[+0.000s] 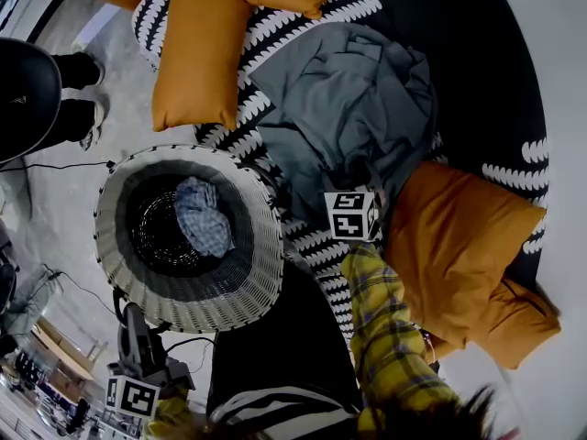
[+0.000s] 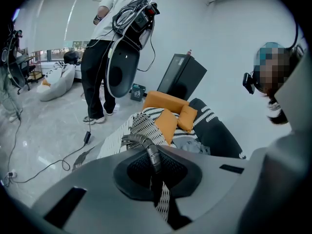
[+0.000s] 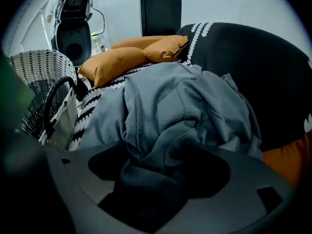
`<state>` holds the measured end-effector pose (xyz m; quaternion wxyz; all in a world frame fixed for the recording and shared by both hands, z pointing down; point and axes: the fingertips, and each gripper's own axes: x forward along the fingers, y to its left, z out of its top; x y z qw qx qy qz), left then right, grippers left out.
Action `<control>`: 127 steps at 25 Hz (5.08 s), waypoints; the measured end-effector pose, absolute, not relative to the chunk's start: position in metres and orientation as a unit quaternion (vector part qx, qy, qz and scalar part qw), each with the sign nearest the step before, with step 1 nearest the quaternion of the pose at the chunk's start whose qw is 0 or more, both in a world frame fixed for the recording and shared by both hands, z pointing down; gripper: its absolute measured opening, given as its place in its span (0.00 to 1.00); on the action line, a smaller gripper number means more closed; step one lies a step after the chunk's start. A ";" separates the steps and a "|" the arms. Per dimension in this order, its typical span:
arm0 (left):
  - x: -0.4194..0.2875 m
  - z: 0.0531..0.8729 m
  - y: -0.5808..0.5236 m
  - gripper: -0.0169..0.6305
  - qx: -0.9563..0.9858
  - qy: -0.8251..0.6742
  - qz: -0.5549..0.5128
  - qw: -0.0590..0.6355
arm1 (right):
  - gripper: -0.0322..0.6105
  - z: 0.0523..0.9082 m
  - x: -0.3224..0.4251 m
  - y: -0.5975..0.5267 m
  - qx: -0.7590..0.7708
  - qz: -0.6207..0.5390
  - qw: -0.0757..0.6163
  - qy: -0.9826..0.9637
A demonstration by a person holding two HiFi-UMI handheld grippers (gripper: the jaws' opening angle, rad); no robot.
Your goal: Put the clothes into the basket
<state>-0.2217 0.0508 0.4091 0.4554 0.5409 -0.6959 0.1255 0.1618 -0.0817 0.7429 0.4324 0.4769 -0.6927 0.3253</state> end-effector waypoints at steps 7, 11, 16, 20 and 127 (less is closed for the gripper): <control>-0.212 0.407 0.056 0.05 0.542 -0.697 0.121 0.455 | 0.39 0.745 0.159 -0.087 0.437 0.354 0.416 -0.714; -0.212 0.408 0.065 0.05 0.539 -0.698 0.114 0.458 | 0.17 0.737 0.159 -0.088 0.451 0.342 0.405 -0.718; -0.213 0.405 0.076 0.05 0.538 -0.699 0.097 0.460 | 0.15 0.715 0.161 -0.088 0.467 0.317 0.405 -0.719; -0.219 0.402 0.084 0.05 0.537 -0.702 0.073 0.463 | 0.15 0.677 0.160 -0.094 0.492 0.292 0.386 -0.724; -0.286 0.274 0.255 0.05 0.611 -0.642 -0.177 0.428 | 0.35 0.418 -0.226 0.217 -0.008 0.084 0.324 -0.942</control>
